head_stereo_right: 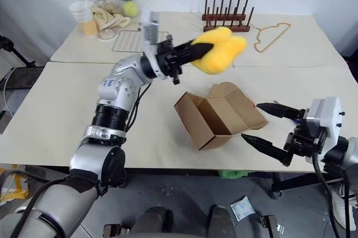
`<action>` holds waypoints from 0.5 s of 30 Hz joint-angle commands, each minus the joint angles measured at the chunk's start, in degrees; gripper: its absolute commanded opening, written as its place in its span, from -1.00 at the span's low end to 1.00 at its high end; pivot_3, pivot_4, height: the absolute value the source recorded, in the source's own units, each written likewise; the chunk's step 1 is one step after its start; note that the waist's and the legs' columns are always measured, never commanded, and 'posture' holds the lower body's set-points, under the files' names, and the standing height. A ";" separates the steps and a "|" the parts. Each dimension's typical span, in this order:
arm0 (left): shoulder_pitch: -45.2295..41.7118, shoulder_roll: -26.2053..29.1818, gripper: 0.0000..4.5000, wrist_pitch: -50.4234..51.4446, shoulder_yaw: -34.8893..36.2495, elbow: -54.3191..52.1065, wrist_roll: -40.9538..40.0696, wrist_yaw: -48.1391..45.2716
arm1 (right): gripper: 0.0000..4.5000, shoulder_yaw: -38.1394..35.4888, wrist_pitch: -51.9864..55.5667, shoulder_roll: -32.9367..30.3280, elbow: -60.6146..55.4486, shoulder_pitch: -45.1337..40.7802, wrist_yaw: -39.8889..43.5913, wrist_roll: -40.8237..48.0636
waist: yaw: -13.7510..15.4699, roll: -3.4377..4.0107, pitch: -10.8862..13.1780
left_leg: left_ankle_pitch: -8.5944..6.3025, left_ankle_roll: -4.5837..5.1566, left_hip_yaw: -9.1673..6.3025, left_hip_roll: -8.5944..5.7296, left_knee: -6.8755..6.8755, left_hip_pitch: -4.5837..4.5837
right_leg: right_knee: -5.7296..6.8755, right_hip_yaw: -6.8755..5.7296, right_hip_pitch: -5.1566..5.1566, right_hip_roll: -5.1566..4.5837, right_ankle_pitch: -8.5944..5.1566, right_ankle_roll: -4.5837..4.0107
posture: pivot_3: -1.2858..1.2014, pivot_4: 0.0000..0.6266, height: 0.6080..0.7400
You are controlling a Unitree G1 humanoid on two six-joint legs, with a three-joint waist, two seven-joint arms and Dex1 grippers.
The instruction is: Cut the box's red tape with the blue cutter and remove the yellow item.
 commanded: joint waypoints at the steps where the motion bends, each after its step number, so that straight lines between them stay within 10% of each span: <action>1: 6.76 8.88 -0.95 -0.87 4.78 -7.67 -0.27 1.82 | 1.00 4.04 -1.49 1.50 -1.26 -3.62 -0.53 0.88 | -1.14 0.01 -0.01 | 0.00 -0.02 -0.01 0.02 -0.02 0.02 | 0.00 -0.01 0.00 0.01 0.00 0.00 | 0.03 -0.52 1.00; 8: 28.06 27.16 -0.95 -4.88 15.06 -10.64 5.44 12.03 | 1.00 14.08 -4.11 6.12 0.11 -11.97 -1.02 -1.71 | -1.96 0.01 -0.01 | -0.01 -0.16 -0.44 0.10 -0.13 0.12 | 0.04 -0.02 -0.03 0.05 -0.01 -0.02 | 0.03 -0.52 1.00; 15: 40.04 30.44 -0.79 -6.53 17.61 -9.25 6.59 16.16 | 1.00 19.10 -8.58 9.18 6.72 -16.99 0.77 -6.25 | -0.14 -0.04 -0.02 | -0.05 -0.17 -0.43 -0.04 -0.02 0.03 | 0.03 -0.07 0.07 -0.05 -0.01 -0.02 | 0.03 -0.52 1.00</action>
